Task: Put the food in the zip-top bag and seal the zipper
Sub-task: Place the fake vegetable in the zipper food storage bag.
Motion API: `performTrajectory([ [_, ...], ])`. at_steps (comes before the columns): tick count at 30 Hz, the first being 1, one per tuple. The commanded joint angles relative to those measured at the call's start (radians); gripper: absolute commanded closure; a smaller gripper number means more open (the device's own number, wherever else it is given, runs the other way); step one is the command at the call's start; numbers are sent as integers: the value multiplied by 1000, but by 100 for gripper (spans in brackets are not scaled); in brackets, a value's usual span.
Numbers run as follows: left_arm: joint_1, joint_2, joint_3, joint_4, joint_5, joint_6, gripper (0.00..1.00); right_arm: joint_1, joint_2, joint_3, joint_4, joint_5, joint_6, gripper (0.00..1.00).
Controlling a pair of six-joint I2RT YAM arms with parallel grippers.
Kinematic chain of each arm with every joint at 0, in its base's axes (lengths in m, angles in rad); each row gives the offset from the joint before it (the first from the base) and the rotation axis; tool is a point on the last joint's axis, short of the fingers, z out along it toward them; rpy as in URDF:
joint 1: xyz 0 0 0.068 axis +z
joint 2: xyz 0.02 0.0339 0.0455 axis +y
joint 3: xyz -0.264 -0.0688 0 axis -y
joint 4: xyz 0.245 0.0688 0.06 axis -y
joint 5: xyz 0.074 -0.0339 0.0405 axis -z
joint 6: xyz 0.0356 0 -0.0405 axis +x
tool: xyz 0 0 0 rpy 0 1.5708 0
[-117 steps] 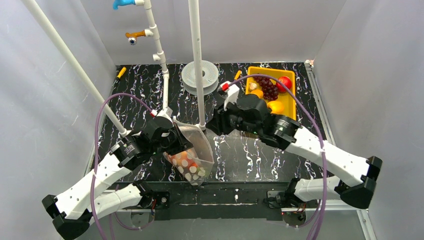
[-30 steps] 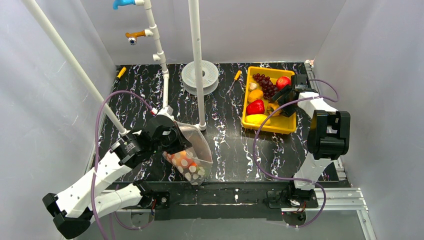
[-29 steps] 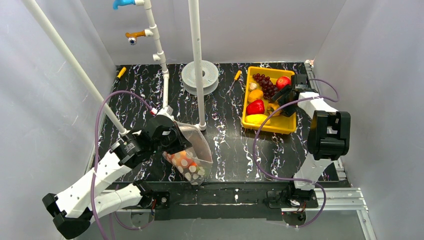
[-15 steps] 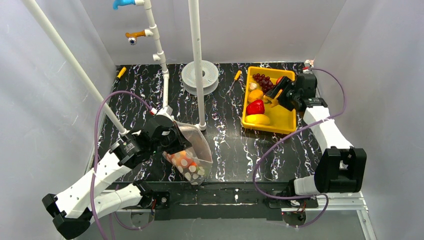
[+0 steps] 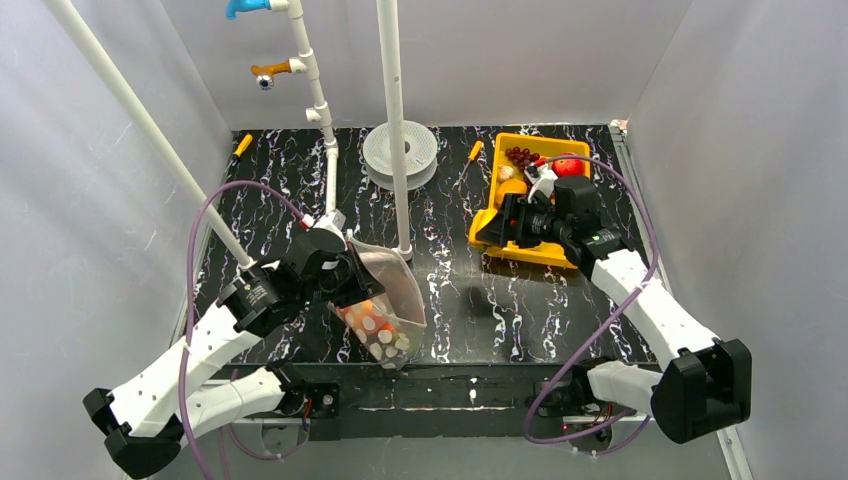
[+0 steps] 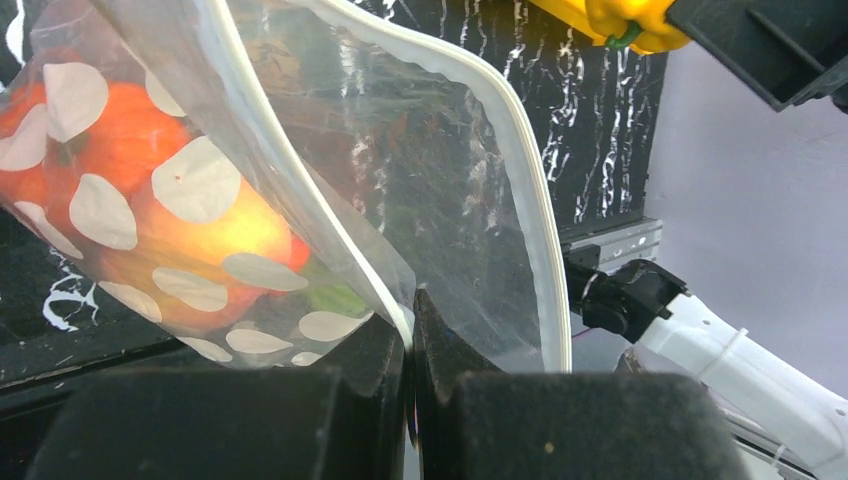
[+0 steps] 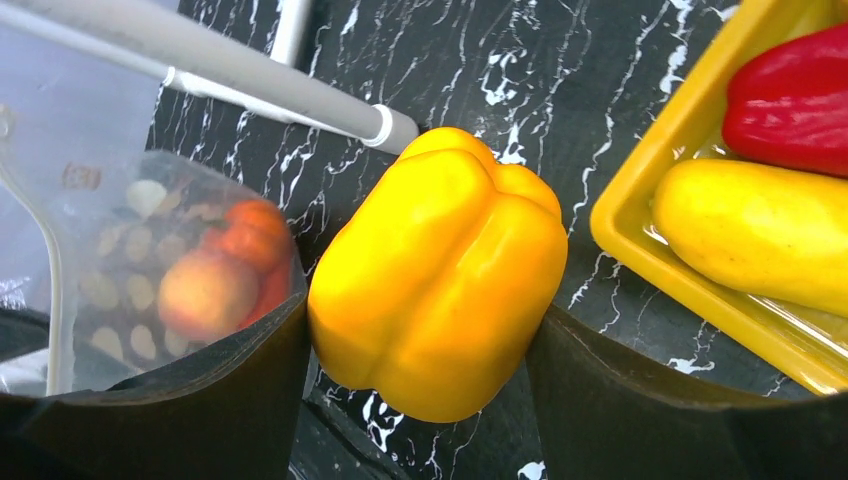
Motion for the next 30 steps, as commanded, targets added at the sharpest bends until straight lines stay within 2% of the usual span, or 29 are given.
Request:
performTrajectory([
  [1,-1,0,71,23,49,31,100,16,-43,73,-54,-63,-93,86],
  [6,-2,62,73,30,76,49,100,32,-102,123,-45,-156,-63,86],
  [10,-1,63,20,60,106,21,100,89,-146,148,31,-225,12,86],
  [17,-1,59,2,81,116,2,100,285,-122,168,216,-250,166,85],
  [23,-2,53,-9,79,116,-2,100,440,-46,247,219,-231,149,85],
  [30,-1,42,-15,77,105,-6,100,505,10,283,142,-206,92,85],
])
